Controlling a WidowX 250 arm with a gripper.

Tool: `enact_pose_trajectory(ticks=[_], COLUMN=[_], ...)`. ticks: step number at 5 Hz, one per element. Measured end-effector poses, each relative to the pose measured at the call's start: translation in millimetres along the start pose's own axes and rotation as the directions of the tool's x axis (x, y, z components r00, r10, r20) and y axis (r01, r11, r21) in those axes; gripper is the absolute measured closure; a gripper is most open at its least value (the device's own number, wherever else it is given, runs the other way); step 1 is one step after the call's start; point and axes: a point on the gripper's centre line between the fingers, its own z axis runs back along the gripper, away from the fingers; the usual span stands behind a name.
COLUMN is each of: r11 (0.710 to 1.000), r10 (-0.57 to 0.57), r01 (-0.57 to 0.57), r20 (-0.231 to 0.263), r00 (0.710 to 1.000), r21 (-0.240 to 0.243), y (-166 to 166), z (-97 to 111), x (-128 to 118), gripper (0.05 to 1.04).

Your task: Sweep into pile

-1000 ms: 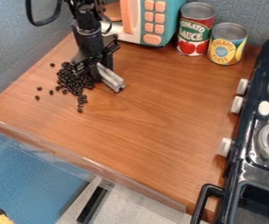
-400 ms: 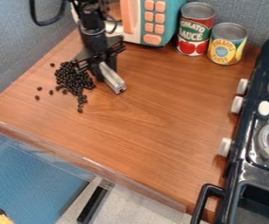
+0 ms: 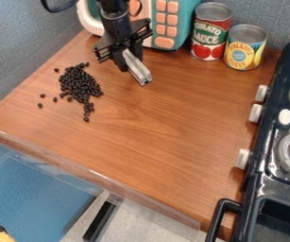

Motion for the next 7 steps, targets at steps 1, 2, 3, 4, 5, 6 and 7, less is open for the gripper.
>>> enact_pose_trajectory(ticks=[1,2,3,4,5,6,7], r11=[0.999,0.988,0.977,0.966,0.966,0.962,0.961], r10=[-0.003,-0.041,-0.036,0.028,0.038,0.065,0.05], r01=[0.003,0.039,0.032,-0.03,-0.04,-0.066,-0.055], r20=[0.02,0.011,0.015,0.012,0.016,0.014,0.026], r00=[1.0,0.999,0.999,1.0,0.999,0.998,0.998], r21=[0.033,0.152,0.213,0.258,0.254,0.266,0.271], y=[12,33,53,90,109,132,139], z=[14,12,25,32,45,47,39], x=[-5,-17,-27,-27,-30,-25,-22], gripper=[0.698,0.698,0.698,0.698,0.698,0.699,0.698])
